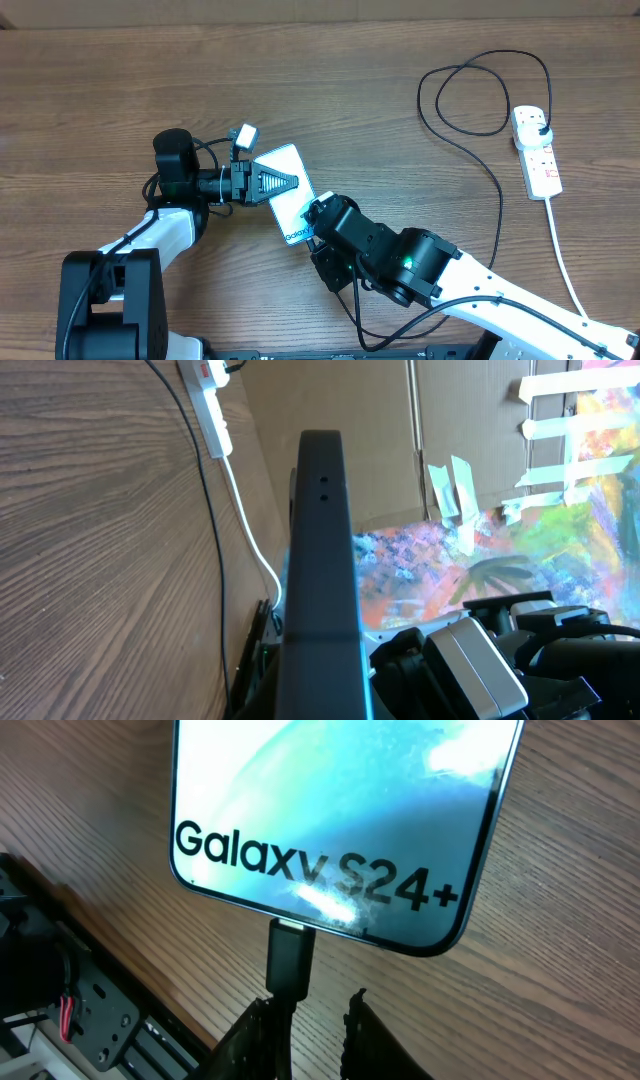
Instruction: Plug charger to phone and switch on socket
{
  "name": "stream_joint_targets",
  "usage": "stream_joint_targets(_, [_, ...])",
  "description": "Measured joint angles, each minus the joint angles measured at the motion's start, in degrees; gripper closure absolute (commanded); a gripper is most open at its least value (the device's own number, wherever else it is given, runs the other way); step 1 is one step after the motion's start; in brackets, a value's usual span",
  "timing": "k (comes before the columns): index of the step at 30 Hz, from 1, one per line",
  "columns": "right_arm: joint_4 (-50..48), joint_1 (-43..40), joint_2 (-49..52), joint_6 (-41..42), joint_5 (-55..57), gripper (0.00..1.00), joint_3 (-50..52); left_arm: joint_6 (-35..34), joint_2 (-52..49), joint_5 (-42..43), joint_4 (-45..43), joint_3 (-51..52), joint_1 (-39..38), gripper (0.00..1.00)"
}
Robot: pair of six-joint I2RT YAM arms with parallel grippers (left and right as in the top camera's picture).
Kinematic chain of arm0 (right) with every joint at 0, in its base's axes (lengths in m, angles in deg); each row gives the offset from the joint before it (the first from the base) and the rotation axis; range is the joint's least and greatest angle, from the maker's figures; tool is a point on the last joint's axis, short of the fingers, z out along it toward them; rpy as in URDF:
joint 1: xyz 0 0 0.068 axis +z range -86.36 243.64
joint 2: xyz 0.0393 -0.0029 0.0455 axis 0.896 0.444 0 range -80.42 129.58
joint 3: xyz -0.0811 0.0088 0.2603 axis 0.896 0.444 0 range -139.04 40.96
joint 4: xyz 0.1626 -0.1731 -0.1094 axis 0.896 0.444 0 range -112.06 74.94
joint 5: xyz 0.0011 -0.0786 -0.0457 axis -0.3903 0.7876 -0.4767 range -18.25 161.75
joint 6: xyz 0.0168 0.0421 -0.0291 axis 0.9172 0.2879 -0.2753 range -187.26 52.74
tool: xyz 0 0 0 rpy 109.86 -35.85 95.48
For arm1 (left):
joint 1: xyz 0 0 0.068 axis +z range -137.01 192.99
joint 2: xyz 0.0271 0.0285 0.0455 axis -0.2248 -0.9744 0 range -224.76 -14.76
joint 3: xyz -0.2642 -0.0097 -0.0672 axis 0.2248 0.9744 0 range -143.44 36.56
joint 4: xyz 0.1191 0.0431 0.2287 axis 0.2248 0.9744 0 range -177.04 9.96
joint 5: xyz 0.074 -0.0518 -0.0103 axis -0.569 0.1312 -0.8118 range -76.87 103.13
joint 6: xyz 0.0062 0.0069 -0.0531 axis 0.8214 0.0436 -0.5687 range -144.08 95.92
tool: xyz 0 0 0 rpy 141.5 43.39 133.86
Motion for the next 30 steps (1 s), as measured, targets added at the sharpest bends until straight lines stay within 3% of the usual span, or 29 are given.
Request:
stream_joint_targets(8, [-0.5, 0.0, 0.7, 0.4, -2.2, 0.74, 0.0, 0.0, 0.0, 0.0, 0.0, 0.0, 0.0, 0.96])
stream_joint_targets(20, [-2.1, 0.1, 1.1, 1.7, -1.7, 0.96, 0.0, 0.0, 0.0, 0.0, 0.0, 0.0, 0.0, 0.96])
stream_joint_targets(30, [-3.8, 0.1, 1.7, 1.4, -1.0, 0.96, 0.3, 1.9, 0.0, -0.4, -0.1, -0.5, 0.1, 0.96])
